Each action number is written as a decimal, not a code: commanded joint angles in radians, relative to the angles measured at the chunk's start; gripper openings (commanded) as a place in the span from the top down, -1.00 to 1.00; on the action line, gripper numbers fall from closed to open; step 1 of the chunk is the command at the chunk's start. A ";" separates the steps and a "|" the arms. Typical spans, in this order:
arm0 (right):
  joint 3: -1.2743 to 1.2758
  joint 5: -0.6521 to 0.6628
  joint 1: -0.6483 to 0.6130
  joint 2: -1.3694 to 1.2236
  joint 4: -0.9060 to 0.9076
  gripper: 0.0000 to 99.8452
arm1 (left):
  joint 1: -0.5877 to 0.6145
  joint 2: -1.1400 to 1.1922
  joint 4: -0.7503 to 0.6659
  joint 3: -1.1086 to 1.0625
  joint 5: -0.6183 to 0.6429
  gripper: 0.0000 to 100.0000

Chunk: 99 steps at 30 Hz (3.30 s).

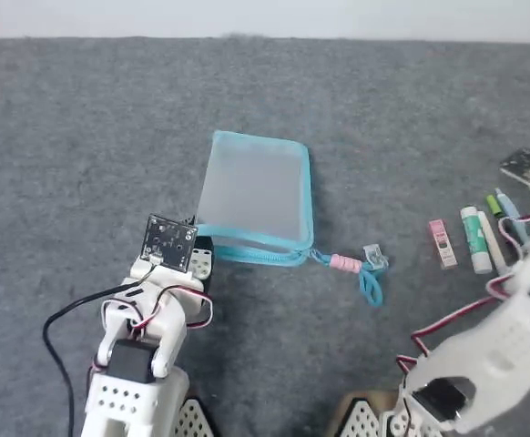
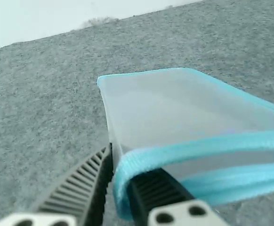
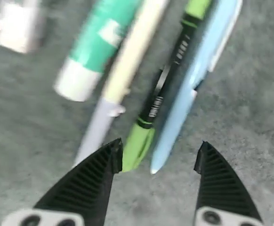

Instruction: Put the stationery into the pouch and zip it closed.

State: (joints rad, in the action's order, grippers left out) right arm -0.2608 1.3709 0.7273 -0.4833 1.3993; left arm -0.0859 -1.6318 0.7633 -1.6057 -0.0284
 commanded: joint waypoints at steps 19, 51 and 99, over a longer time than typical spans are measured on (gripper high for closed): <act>-0.273 0.014 0.044 -0.254 0.059 0.93 | 0.005 -0.015 -0.003 0.024 0.012 0.98; 0.209 -0.836 -0.811 0.702 0.394 0.99 | 0.130 -0.009 -0.183 0.024 0.014 0.98; 0.290 -1.074 -1.357 0.679 0.397 0.99 | 0.095 -0.009 -0.175 0.001 0.011 0.98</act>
State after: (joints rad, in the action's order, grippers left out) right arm 0.1703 0.3399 -0.6276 0.2624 1.7522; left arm 0.0384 -1.6318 0.6222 -1.6072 -0.0253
